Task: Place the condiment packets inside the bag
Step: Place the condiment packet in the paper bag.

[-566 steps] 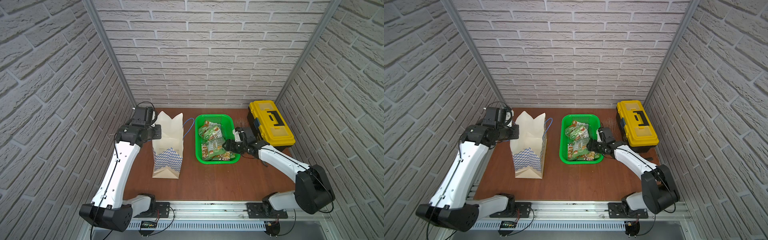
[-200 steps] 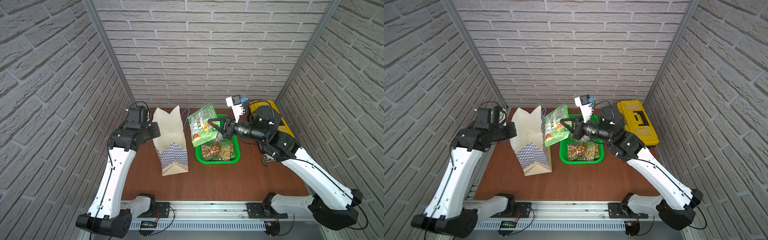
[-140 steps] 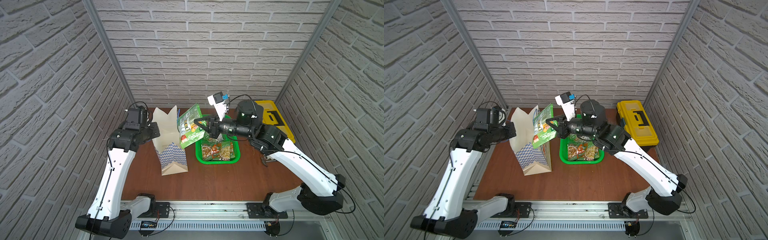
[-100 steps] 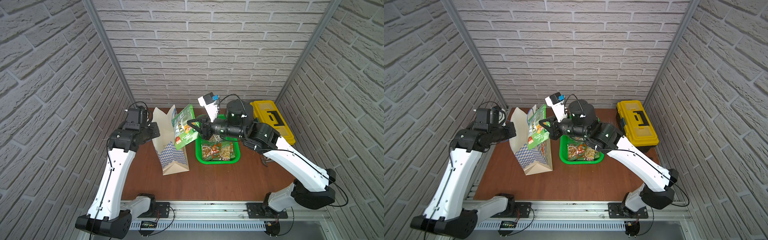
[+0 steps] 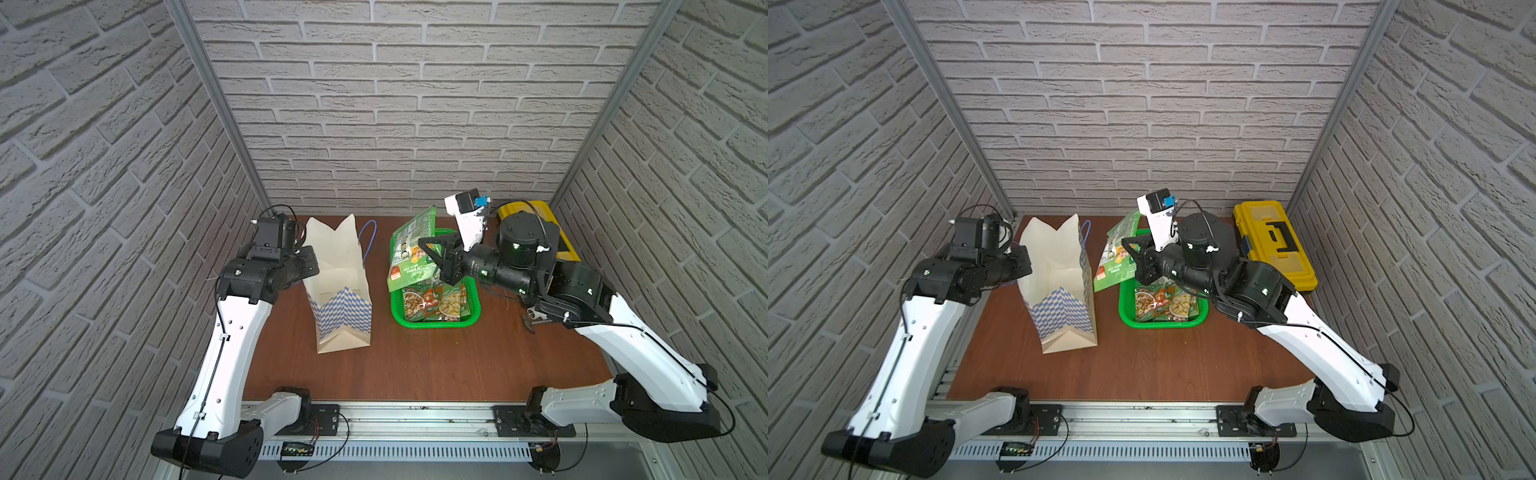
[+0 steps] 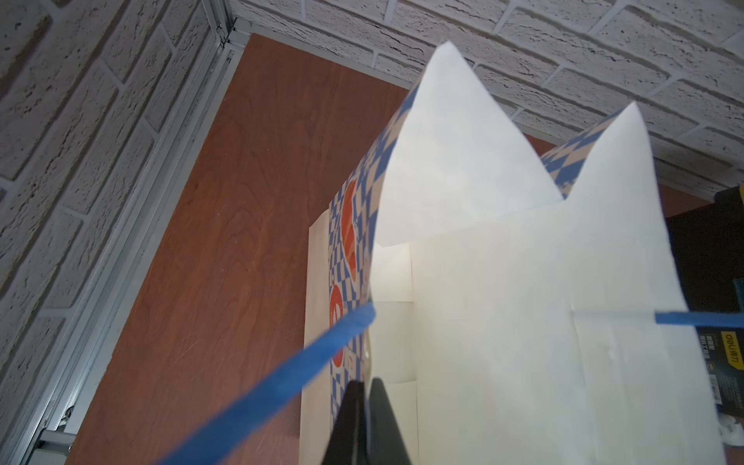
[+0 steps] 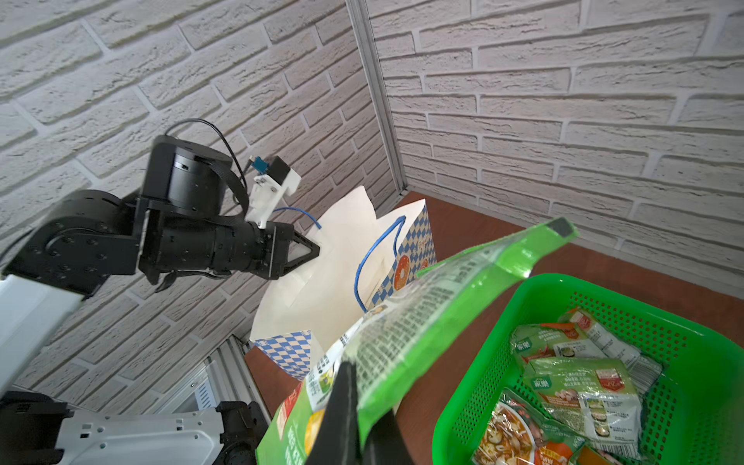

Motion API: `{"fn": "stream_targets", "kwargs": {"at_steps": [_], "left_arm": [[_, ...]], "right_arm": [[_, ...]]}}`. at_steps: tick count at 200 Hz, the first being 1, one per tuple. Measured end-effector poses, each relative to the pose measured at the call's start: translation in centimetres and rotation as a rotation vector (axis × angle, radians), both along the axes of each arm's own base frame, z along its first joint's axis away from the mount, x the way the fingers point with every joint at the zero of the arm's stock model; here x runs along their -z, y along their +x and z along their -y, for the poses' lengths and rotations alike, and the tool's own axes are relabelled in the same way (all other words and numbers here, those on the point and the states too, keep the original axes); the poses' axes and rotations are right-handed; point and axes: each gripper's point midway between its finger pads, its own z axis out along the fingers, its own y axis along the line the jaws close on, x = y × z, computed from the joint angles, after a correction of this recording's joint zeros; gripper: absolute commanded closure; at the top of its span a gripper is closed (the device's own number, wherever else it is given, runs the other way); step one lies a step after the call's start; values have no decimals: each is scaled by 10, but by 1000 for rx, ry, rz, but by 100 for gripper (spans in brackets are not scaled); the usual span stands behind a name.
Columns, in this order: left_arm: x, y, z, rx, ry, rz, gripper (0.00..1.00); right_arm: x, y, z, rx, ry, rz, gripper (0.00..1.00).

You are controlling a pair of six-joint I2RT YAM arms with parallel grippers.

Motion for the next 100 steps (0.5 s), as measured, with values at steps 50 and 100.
{"fn": "stream_targets", "kwargs": {"at_steps": [50, 100], "left_arm": [[5, 2, 0, -1, 2, -16, 100], [6, 2, 0, 0, 1, -20, 100]], "right_arm": [[-22, 7, -40, -68, 15, 31, 97], [-11, 32, -98, -111, -45, 23, 97]]}}
